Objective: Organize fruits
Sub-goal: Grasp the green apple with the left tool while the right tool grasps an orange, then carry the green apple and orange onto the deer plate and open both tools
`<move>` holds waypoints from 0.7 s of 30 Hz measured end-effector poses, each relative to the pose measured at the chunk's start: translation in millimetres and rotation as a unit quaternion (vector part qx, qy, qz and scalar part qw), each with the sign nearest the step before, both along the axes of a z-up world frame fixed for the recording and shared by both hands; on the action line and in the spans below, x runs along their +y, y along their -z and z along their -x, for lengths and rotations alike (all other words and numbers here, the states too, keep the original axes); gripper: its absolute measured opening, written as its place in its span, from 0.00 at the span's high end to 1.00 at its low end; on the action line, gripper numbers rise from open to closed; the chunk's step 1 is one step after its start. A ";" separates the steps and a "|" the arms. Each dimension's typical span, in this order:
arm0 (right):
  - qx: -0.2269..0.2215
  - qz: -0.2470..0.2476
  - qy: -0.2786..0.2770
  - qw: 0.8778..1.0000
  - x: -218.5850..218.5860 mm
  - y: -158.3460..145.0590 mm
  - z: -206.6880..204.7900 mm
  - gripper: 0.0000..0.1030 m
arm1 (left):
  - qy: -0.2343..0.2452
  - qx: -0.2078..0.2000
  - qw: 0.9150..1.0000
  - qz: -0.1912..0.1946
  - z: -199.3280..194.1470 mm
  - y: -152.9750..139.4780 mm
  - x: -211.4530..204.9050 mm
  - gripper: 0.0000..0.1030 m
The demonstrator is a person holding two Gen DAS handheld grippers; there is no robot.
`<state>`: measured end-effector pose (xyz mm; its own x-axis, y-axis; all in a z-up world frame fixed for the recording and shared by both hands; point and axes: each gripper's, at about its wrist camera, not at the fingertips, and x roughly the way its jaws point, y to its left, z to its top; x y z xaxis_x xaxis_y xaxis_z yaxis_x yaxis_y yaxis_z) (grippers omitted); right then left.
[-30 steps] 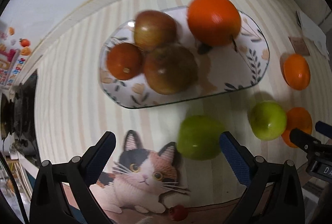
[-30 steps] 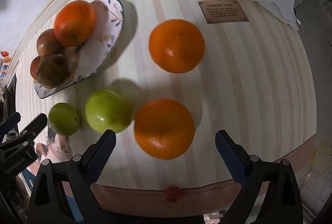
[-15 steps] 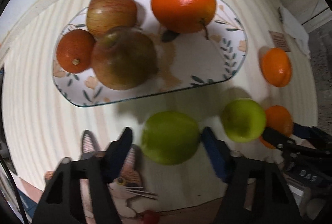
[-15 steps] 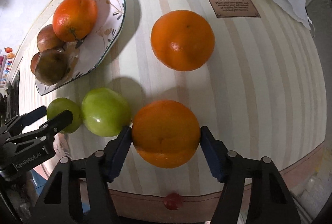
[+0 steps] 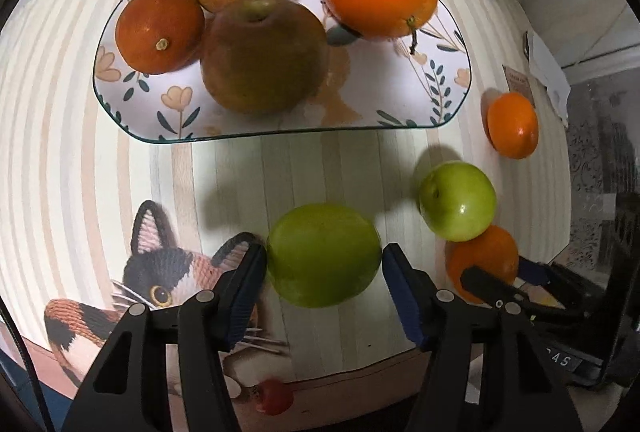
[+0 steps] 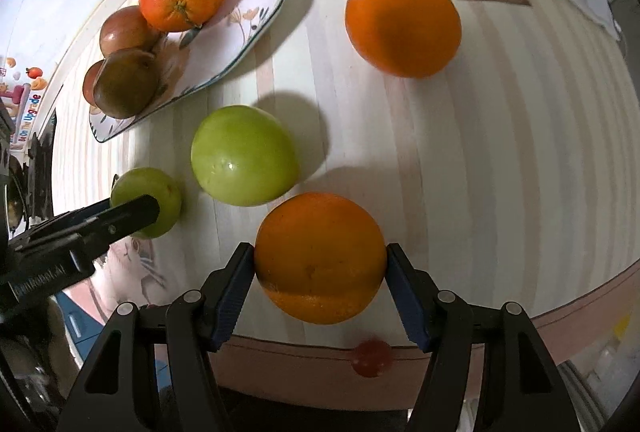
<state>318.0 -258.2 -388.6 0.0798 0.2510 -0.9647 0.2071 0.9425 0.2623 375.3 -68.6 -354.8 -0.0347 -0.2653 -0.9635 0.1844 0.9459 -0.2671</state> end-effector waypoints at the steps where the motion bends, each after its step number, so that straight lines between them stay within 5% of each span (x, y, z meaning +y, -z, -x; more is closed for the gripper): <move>1: 0.000 -0.002 0.003 1.000 -2.4 -0.4 1.8 0.34 | -0.002 0.002 1.000 0.001 -6.3 -2.7 -0.9 0.42; 10: 0.003 -0.010 0.007 1.000 -6.6 -3.5 -5.8 0.33 | 0.005 0.028 1.000 0.011 -15.9 10.9 -14.8 0.43; 21: -0.016 0.004 -0.012 1.000 -5.4 -17.0 -0.7 0.34 | 0.004 -0.034 0.999 -0.031 -4.5 -9.6 -11.7 0.44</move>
